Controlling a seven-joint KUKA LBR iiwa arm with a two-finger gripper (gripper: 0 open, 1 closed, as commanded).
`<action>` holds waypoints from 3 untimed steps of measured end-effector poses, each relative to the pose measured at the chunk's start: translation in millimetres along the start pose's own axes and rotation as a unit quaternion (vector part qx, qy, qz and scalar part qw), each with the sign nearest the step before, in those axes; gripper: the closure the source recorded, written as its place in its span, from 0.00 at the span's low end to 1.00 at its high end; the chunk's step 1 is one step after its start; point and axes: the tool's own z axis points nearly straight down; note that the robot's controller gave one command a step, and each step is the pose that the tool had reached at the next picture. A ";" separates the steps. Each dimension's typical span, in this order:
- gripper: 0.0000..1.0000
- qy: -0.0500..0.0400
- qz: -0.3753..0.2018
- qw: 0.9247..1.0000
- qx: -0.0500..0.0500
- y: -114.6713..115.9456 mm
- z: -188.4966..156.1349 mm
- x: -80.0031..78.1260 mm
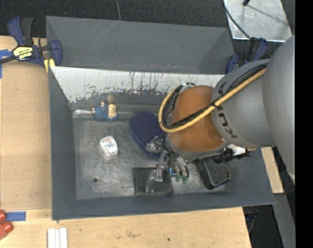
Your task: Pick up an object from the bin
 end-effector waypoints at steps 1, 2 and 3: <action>0.00 0.001 0.093 0.996 0.001 -2.5 -0.8 2.8; 0.00 0.001 0.091 0.996 0.001 -0.9 30.4 4.7; 0.00 0.002 0.090 0.996 0.001 -0.7 28.7 3.9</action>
Offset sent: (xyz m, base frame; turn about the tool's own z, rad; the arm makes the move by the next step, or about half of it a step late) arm -0.0039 -0.0015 0.0008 0.1879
